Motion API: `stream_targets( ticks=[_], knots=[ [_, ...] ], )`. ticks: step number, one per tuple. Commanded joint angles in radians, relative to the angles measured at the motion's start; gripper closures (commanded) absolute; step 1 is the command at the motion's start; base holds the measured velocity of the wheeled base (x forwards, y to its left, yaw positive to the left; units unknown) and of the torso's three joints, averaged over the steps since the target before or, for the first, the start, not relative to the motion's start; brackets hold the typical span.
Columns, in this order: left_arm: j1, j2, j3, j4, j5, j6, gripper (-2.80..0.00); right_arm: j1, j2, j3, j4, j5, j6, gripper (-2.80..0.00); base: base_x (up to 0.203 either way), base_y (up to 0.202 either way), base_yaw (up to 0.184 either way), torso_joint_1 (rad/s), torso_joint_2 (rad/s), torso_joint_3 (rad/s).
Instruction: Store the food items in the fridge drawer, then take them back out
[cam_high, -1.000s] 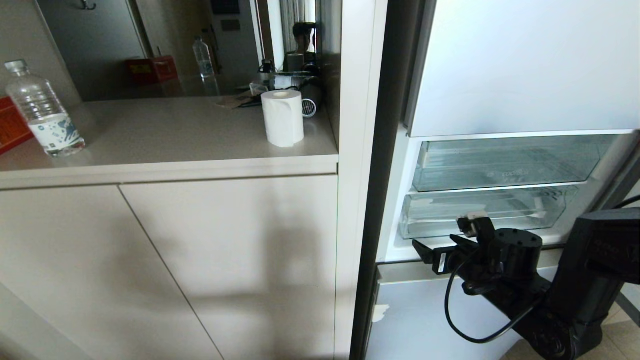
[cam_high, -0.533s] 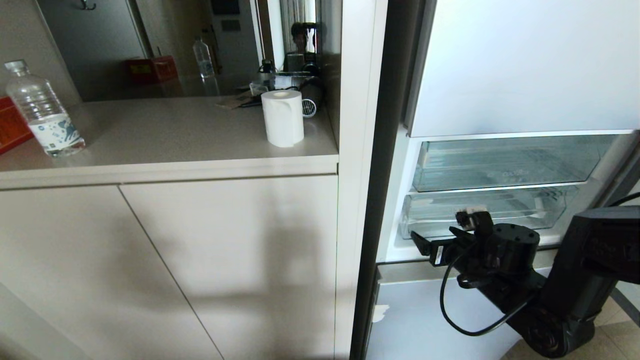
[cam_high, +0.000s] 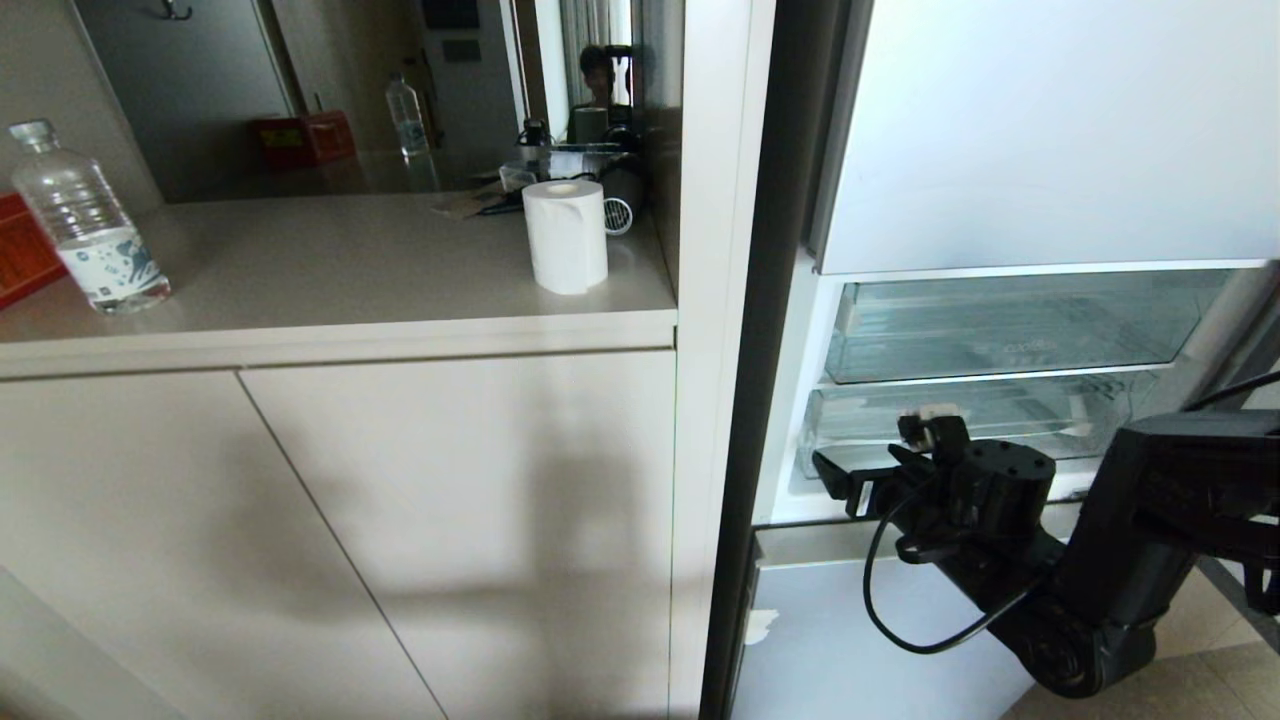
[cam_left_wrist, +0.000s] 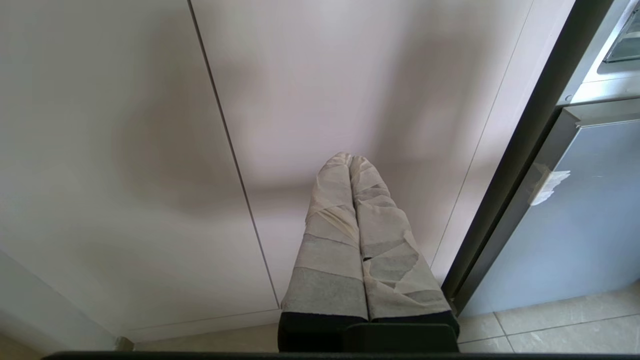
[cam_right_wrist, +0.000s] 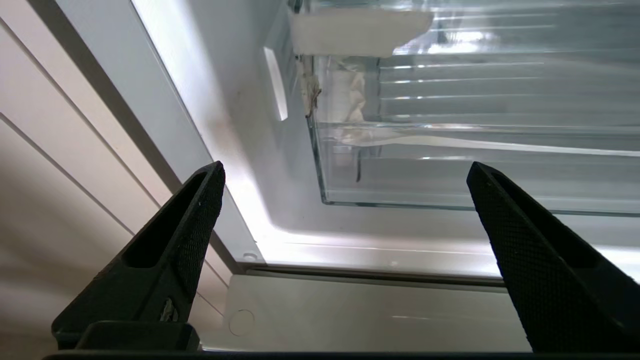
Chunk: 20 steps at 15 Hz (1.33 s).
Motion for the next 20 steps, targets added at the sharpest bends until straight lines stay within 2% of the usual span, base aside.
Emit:
stream_targets(
  ticks=[1, 9, 20],
  knots=[
    [0.000, 0.000, 0.000, 0.000, 0.001, 0.000, 0.00, 0.008, 0.033, -0.022, -0.010, -0.003, 0.002, -2.80, 0.000, 0.000, 0.000, 0.000, 0.00, 0.000],
    [0.000, 0.000, 0.000, 0.000, 0.000, 0.000, 0.00, 0.007, 0.060, -0.083, -0.011, -0.037, 0.005, -2.80, 0.000, 0.000, 0.000, 0.000, 0.00, 0.000],
    [0.000, 0.001, 0.000, 0.000, 0.001, 0.000, 0.00, 0.004, 0.082, -0.149, -0.011, -0.038, 0.005, -2.80, 0.000, 0.000, 0.000, 0.000, 0.00, 0.000]
  ],
)
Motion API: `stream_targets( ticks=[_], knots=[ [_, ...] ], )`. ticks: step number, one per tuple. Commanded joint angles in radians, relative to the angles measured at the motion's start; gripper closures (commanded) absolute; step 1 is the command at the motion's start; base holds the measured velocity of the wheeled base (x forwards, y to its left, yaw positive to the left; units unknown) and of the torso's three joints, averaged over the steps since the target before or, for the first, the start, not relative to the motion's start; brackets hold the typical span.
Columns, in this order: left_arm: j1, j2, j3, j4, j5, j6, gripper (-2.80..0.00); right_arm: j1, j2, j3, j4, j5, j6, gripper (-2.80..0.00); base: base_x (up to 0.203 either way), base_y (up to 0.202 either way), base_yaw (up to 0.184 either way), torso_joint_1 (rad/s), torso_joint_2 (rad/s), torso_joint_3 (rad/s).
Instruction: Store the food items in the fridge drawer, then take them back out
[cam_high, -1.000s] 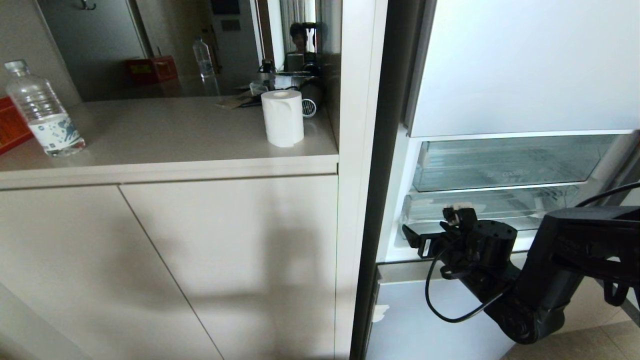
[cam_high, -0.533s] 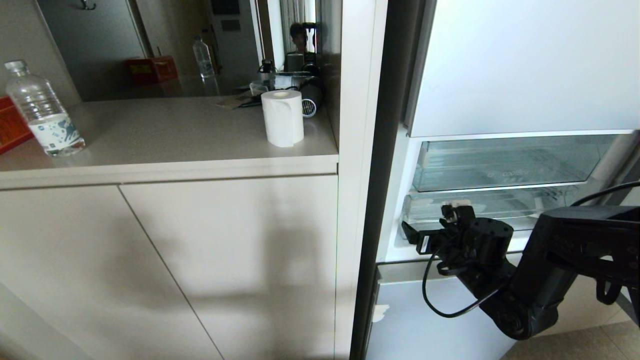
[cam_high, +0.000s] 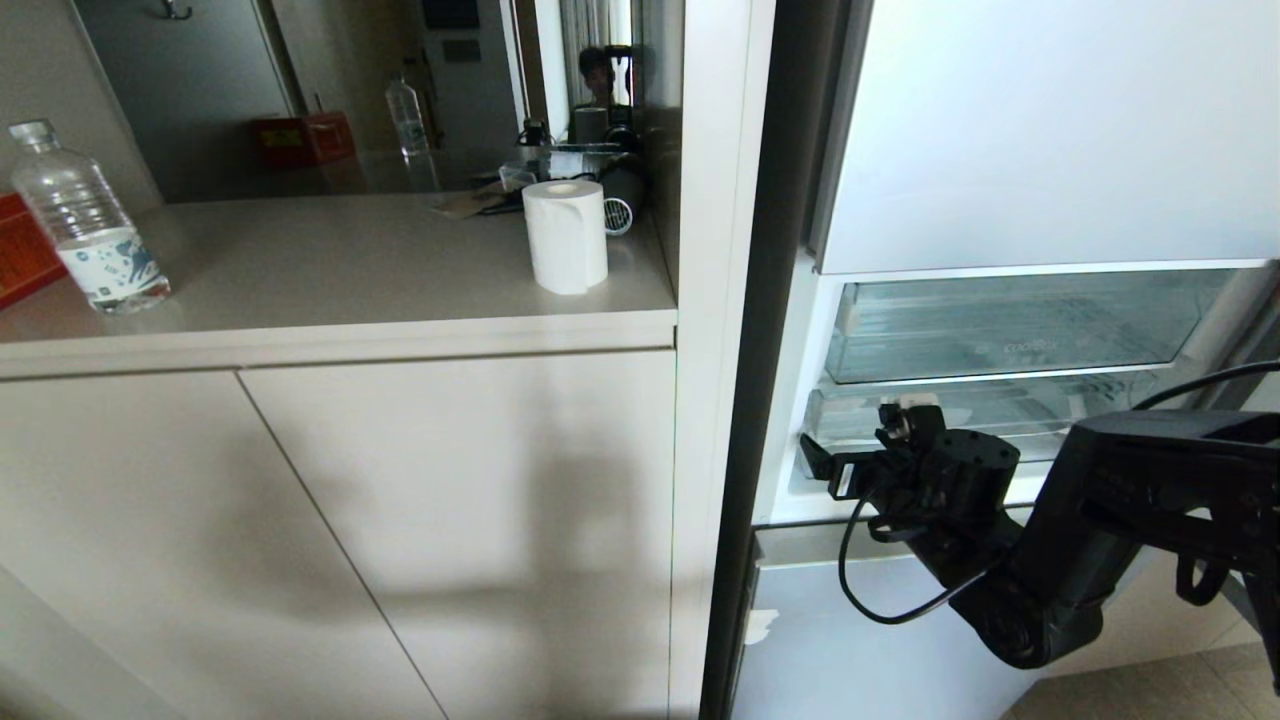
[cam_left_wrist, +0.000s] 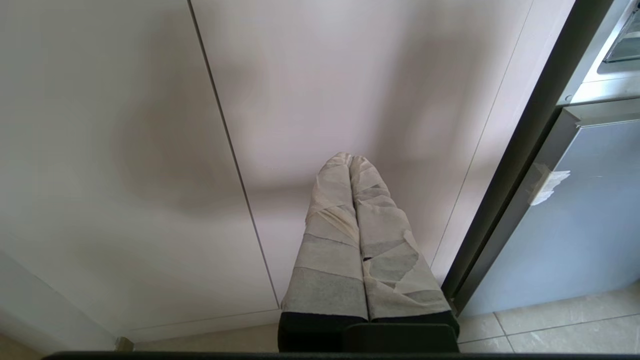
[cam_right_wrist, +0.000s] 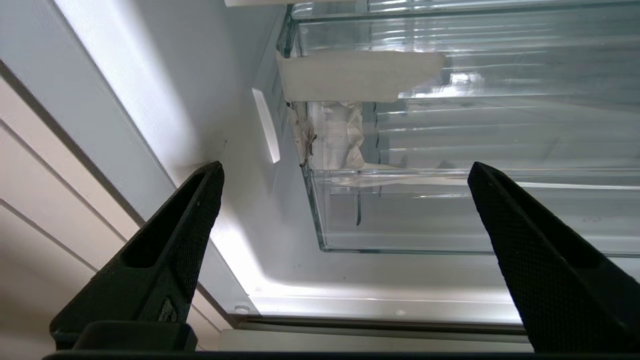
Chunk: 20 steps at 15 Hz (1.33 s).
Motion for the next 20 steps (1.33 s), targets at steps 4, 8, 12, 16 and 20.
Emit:
stream_targets(
  ticks=[4, 8, 12, 16, 20],
  knots=[
    [0.000, 0.001, 0.000, 0.000, 0.001, 0.000, 0.00, 0.001, 0.013, -0.024, -0.009, -0.002, 0.000, -2.80, 0.000, 0.000, 0.000, 0.000, 0.00, 0.000],
    [0.000, 0.001, 0.000, 0.000, 0.001, 0.000, 0.00, -0.001, 0.016, -0.043, -0.008, -0.015, -0.001, -2.80, 0.000, 0.000, 0.000, 0.000, 0.00, 0.000],
    [0.000, 0.001, 0.000, 0.000, 0.001, 0.000, 0.00, 0.000, 0.031, -0.055, -0.008, -0.014, -0.001, -2.80, 0.000, 0.000, 0.000, 0.000, 0.00, 0.000],
    [0.000, 0.001, 0.000, 0.000, 0.001, 0.000, 0.00, 0.002, 0.044, -0.068, -0.007, -0.013, -0.003, 0.00, 0.000, 0.000, 0.000, 0.000, 0.00, 0.000],
    [0.000, 0.001, 0.000, 0.000, 0.001, 0.000, 0.00, 0.021, 0.050, -0.096, -0.003, -0.013, -0.004, 0.00, 0.000, 0.000, 0.000, 0.000, 0.00, 0.000]
  ],
)
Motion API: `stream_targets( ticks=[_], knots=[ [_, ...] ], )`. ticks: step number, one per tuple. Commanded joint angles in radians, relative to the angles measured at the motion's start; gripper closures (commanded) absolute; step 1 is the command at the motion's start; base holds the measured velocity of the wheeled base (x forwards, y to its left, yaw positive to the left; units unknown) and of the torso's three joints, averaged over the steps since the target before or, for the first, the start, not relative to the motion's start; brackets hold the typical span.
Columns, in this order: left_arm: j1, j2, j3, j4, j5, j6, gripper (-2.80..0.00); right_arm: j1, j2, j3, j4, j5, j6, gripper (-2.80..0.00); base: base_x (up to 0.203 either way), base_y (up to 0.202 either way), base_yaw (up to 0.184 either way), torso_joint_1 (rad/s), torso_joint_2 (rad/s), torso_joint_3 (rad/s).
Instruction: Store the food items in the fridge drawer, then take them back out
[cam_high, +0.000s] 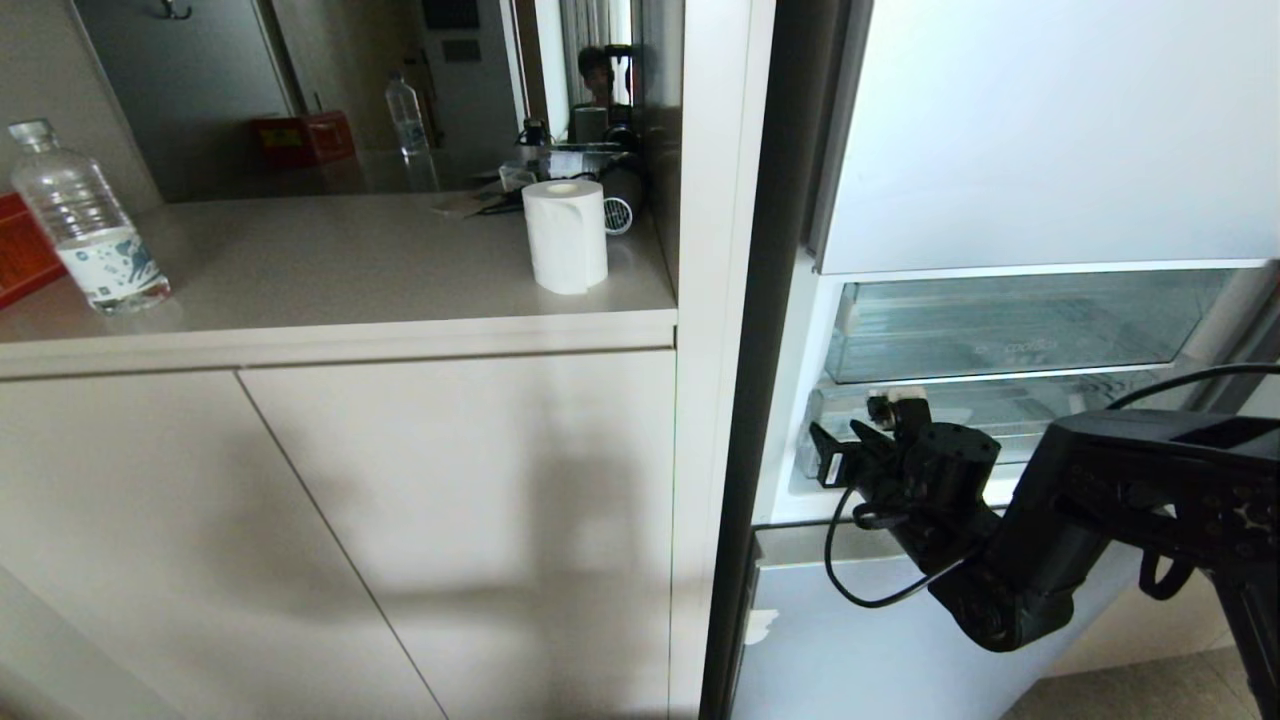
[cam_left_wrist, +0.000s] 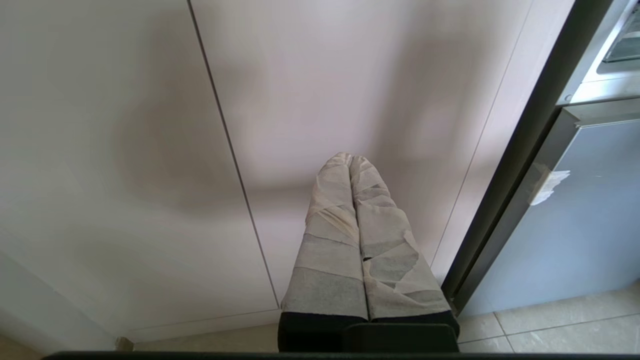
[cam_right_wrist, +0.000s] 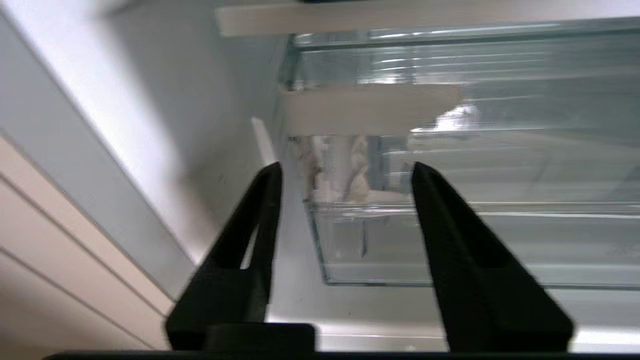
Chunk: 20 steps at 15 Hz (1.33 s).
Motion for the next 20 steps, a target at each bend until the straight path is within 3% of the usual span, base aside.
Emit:
stream_targets(
  ticks=[1, 8, 15, 19, 20],
  knots=[
    [0.000, 0.001, 0.000, 0.000, 0.000, 0.000, 0.00, 0.016, 0.004, -0.013, -0.009, 0.000, 0.000, 0.00, 0.000, 0.000, 0.000, 0.000, 0.00, 0.000],
    [0.000, 0.001, 0.000, 0.000, 0.000, 0.000, 0.00, 0.041, -0.005, -0.003, -0.009, -0.014, 0.000, 0.00, 0.000, 0.000, 0.000, 0.000, 0.00, 0.000],
    [0.000, 0.001, 0.000, 0.000, 0.000, 0.000, 0.00, 0.068, -0.151, 0.220, -0.015, -0.047, 0.013, 0.00, 0.000, 0.000, 0.000, 0.000, 0.00, 0.000],
    [0.000, 0.001, 0.000, 0.000, 0.000, 0.000, 0.00, 0.067, -0.165, 0.236, -0.011, -0.080, 0.031, 0.00, 0.000, 0.000, 0.000, 0.000, 0.00, 0.000],
    [0.000, 0.001, 0.000, 0.000, 0.000, 0.000, 0.00, 0.067, -0.150, 0.236, -0.011, -0.081, 0.031, -2.80, 0.000, 0.000, 0.000, 0.000, 0.00, 0.000]
  ],
)
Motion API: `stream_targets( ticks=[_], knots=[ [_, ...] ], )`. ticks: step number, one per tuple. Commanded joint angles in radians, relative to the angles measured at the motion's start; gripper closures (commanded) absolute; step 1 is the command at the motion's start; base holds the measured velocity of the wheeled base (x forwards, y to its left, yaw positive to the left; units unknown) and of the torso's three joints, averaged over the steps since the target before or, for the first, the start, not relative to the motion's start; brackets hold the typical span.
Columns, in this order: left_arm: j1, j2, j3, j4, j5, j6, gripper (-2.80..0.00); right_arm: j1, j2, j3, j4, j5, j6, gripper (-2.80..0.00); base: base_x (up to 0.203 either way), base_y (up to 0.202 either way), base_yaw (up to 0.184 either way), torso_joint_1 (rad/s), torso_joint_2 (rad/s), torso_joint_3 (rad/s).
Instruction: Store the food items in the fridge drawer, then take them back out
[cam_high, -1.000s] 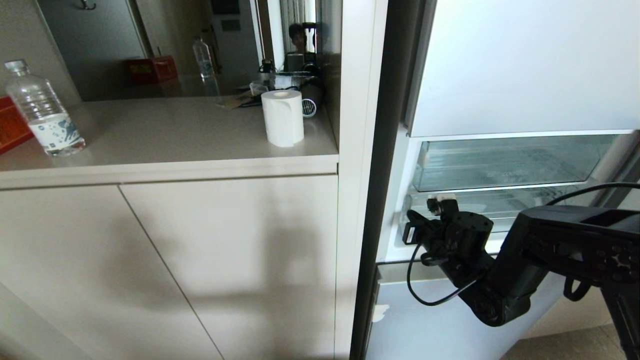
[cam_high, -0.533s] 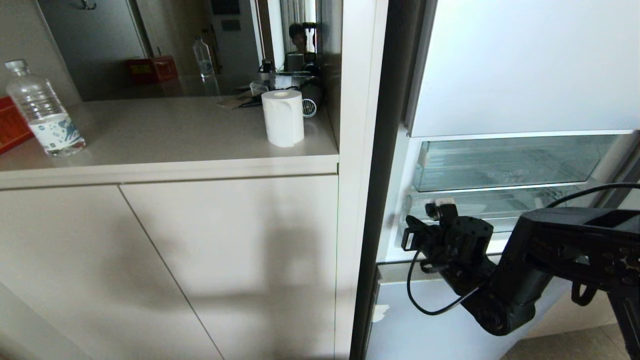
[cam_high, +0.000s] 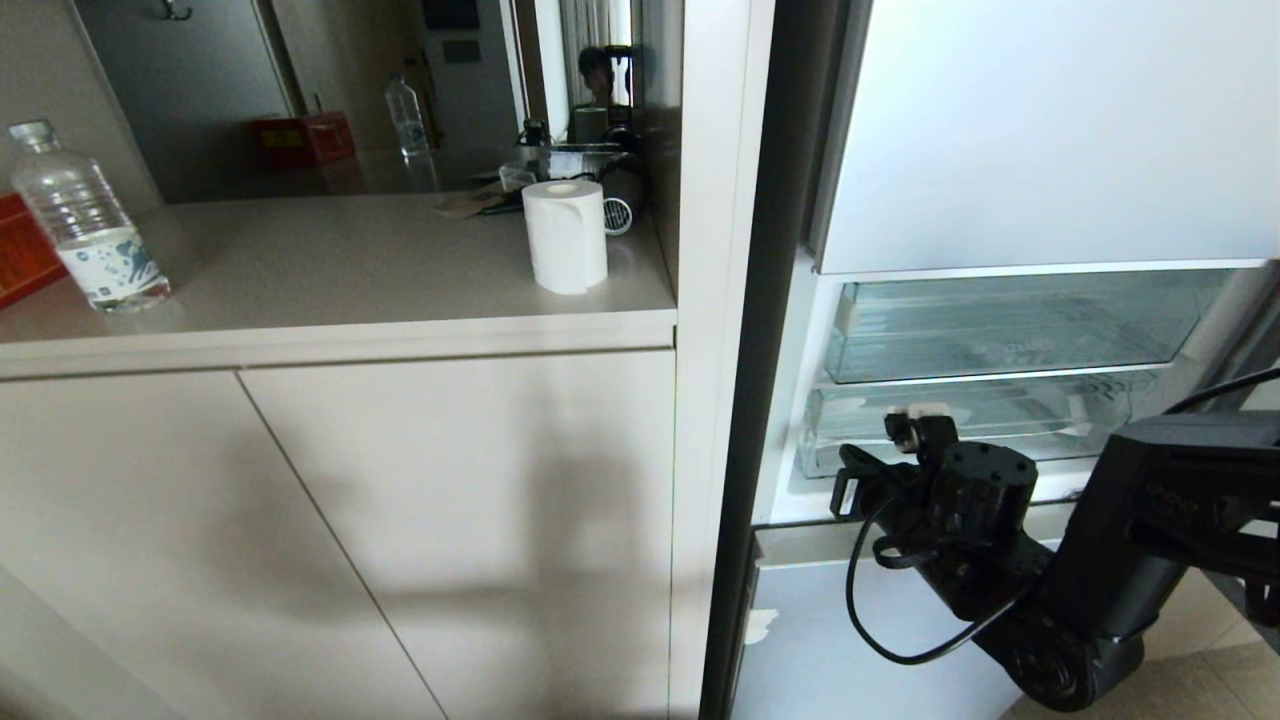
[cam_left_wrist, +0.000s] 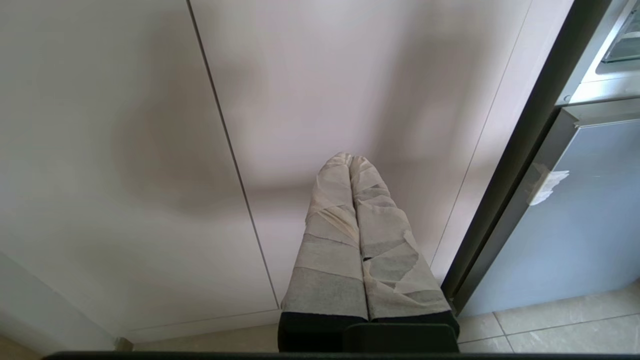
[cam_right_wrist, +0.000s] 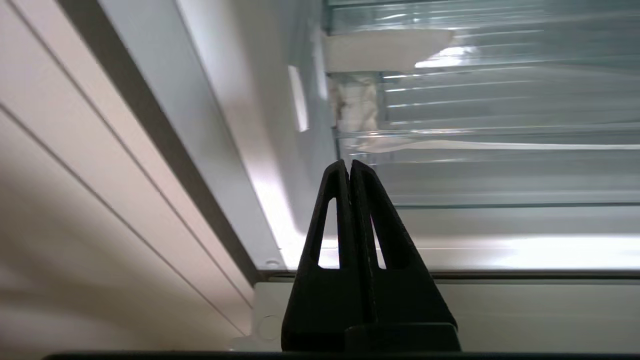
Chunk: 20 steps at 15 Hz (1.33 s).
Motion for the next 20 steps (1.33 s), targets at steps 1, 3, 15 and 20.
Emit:
stream_targets(
  ticks=[1, 3, 15, 20],
  knots=[
    [0.000, 0.001, 0.000, 0.000, 0.001, 0.000, 0.00, 0.000, 0.019, -0.003, -0.010, -0.003, -0.001, -2.80, 0.000, 0.000, 0.000, 0.000, 0.00, 0.000],
    [0.000, 0.000, 0.000, 0.000, 0.000, 0.000, 0.00, -0.001, 0.044, -0.020, -0.012, 0.001, 0.000, -2.80, 0.000, 0.000, 0.000, 0.000, 0.00, 0.000],
    [0.000, 0.000, 0.000, 0.000, 0.001, 0.000, 0.00, -0.067, 0.063, -0.065, -0.013, 0.044, 0.002, -2.80, 0.000, 0.000, 0.000, 0.000, 0.00, 0.000],
    [0.000, 0.001, 0.000, 0.000, 0.001, 0.000, 0.00, -0.067, 0.109, -0.157, -0.012, 0.043, -0.003, -2.80, 0.000, 0.000, 0.000, 0.000, 0.00, 0.000]
  ],
)
